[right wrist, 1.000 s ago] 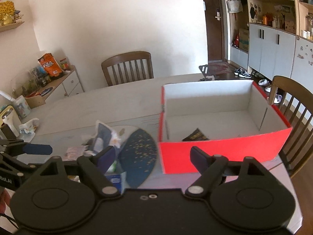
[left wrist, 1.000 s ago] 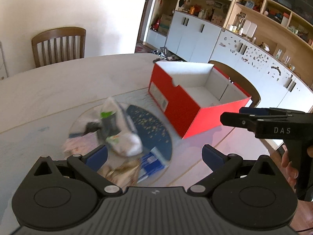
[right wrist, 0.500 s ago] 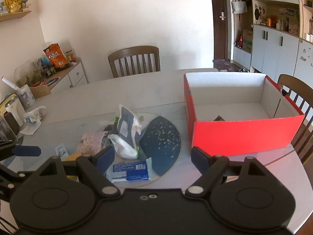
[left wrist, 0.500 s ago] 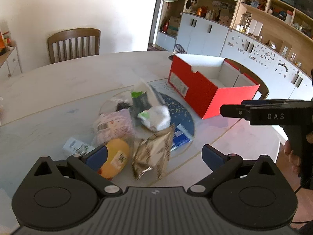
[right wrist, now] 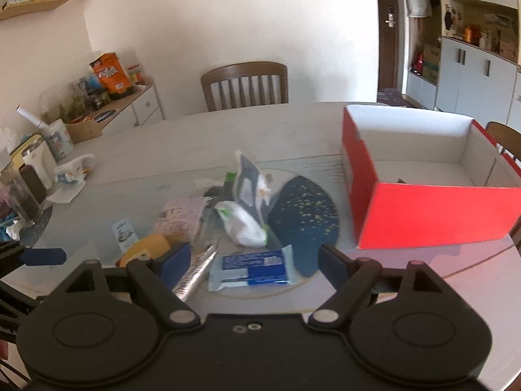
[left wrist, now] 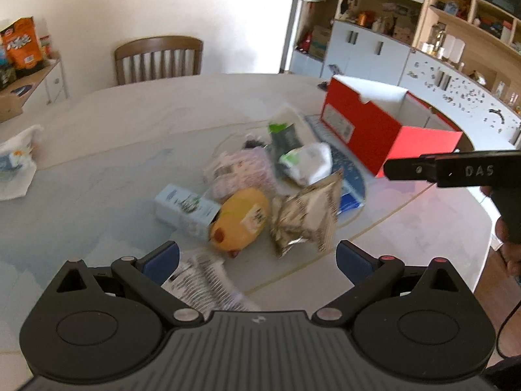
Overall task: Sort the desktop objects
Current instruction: 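Move both tools back to the snack pile on the table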
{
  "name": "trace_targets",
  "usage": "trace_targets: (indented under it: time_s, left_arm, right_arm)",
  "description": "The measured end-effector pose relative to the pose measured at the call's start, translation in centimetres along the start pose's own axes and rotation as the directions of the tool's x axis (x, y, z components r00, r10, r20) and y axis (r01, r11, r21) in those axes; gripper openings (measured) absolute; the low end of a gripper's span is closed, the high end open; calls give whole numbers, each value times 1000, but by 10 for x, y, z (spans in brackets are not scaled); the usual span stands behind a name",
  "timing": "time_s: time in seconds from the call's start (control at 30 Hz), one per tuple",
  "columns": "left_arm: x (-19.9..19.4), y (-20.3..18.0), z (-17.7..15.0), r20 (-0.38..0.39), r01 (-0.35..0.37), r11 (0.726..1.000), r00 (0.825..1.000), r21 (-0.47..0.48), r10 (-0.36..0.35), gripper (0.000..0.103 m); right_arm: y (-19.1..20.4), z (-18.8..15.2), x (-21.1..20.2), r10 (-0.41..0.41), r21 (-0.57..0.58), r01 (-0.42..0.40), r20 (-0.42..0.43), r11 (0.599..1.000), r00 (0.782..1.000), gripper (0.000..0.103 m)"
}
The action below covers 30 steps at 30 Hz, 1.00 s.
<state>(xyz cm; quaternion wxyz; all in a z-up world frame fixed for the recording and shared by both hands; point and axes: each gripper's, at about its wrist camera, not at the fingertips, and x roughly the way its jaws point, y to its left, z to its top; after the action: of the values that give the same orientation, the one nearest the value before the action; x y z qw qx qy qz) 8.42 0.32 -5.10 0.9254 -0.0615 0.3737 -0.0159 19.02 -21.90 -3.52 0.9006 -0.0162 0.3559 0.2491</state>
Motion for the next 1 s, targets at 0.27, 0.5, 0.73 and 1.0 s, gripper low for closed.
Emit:
trace_targets:
  time_s: [0.27,0.5,0.73,1.0]
  left_arm:
    - [16,19,-13,-46,-66,996,997,-67,63,103]
    - [28,28,-15,-76,-83,990,994,-116,75,103]
    - [41,33,-16,-121,-106,981,989,-161,87,103]
    - [49,41,-19,-143,-129,969,985,-211,100,102]
  right_arm:
    - [27,-6,13,-2,-28,1,-12,1000,1000,85]
    - [40,-11,27,-20,-14,20,-9,1000,1000,85]
    - [55,-12,43,-21,-5,21,-24,1000,999,85]
    - [61,-16,64,-23,33,26,-88,999,996,83]
